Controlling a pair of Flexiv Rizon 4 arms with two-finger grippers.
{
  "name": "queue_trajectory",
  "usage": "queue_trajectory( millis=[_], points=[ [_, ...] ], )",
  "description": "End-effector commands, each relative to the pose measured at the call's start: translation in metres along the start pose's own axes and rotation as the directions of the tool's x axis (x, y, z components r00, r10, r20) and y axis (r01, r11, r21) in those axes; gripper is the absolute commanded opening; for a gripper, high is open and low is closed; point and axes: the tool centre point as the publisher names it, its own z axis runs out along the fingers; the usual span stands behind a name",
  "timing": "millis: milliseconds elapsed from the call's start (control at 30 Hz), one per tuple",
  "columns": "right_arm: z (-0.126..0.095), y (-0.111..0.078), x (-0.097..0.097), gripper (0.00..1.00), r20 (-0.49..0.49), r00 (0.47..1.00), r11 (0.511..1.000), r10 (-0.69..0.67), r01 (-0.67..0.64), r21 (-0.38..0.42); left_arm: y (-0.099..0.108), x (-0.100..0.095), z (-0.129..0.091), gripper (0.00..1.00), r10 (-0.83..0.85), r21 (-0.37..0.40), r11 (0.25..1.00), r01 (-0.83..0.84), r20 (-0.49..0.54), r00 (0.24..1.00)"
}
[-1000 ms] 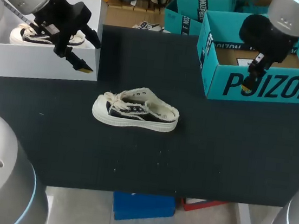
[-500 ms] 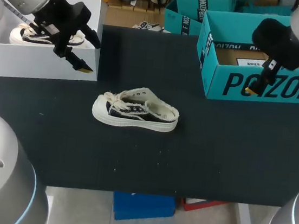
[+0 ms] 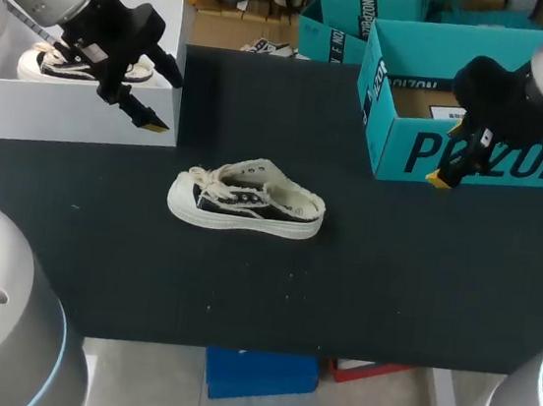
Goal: Take the shoe out of the shoebox, open the shoe tongue, remove and reinsert the insole, then place the shoe into the shoebox
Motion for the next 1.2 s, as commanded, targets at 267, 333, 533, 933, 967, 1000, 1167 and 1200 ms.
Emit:
queue_trajectory(
  millis=[267,333,533,933,967,1000,1167,1200],
  points=[
    [0.035,0.017,0.010,1.00,-0.015,0.985,0.932,-0.170,0.156,-0.328,0.001,0.000,0.001,1.00,0.003,0.001,1.000,-0.003,0.003,1.000],
    [0.040,0.020,0.013,1.00,-0.021,0.981,0.921,-0.191,0.172,-0.350,0.001,0.000,0.001,1.00,0.003,0.001,1.000,-0.003,0.003,1.000],
    [0.056,0.031,0.024,1.00,-0.023,0.971,0.861,-0.236,0.198,-0.469,0.001,0.000,0.001,1.00,0.003,0.001,1.000,-0.003,0.003,1.000],
    [0.071,0.038,0.031,1.00,-0.026,0.968,0.856,-0.251,0.209,-0.473,0.001,0.000,0.001,1.00,0.003,0.001,1.000,-0.003,0.003,1.000],
    [0.071,0.038,0.031,1.00,-0.026,0.968,0.856,-0.251,0.209,-0.473,0.001,0.000,0.001,1.00,0.003,0.001,1.000,-0.003,0.003,1.000],
    [0.071,0.038,0.031,1.00,-0.026,0.968,0.856,-0.251,0.209,-0.473,0.001,0.000,0.001,1.00,0.003,0.001,1.000,-0.003,0.003,1.000],
    [0.071,0.038,0.031,1.00,-0.026,0.968,0.856,-0.251,0.209,-0.473,0.001,0.000,0.001,1.00,0.003,0.001,1.000,-0.003,0.003,1.000],
    [0.071,0.038,0.031,1.00,-0.026,0.968,0.856,-0.251,0.209,-0.473,0.001,0.000,0.001,1.00,0.003,0.001,1.000,-0.003,0.003,1.000]
  ],
)
